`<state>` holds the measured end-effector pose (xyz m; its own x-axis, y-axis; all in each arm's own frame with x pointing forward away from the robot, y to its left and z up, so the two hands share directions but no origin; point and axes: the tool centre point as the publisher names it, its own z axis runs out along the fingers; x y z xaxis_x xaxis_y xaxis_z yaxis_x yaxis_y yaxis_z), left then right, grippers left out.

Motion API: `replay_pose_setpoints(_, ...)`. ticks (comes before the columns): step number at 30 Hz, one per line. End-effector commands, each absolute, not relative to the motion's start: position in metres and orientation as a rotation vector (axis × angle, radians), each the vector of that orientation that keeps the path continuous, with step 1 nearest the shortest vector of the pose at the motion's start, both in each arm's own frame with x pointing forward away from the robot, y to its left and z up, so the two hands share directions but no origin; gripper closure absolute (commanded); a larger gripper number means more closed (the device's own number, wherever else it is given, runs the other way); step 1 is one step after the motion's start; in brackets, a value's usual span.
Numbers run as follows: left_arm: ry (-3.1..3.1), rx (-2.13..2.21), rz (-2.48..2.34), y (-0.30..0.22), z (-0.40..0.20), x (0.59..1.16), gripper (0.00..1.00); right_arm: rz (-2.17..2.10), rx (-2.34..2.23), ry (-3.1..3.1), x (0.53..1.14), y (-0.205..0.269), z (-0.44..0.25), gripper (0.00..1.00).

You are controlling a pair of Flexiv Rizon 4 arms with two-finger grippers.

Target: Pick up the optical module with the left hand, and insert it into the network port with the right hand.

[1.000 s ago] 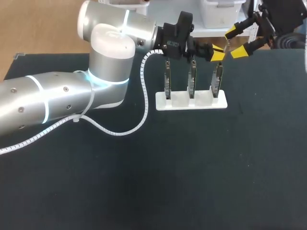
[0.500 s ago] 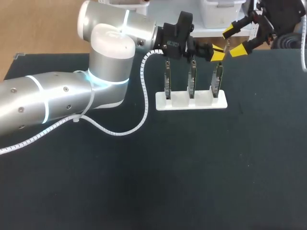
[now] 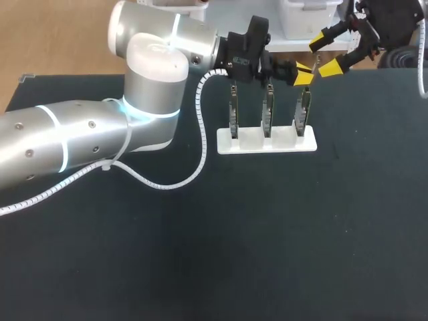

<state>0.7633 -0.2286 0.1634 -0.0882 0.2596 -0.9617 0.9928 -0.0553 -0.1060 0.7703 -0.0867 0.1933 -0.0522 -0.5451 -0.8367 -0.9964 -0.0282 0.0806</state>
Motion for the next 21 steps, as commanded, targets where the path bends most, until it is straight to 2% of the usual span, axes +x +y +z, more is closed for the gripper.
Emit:
replay_pose_setpoints(1, 1.443, 1.405, -1.198, -0.2287, 0.1633, 0.7632, 1.00, 0.953, -1.621, 1.653, 0.7632, -0.0860, 0.1931, 1.00)
replay_pose_setpoints(21, 1.443, 1.405, -1.198, -0.2287, 0.1633, 0.7632, 1.00, 0.939, -1.615, 1.663, 0.7616, -0.0848, 0.1930, 1.00)
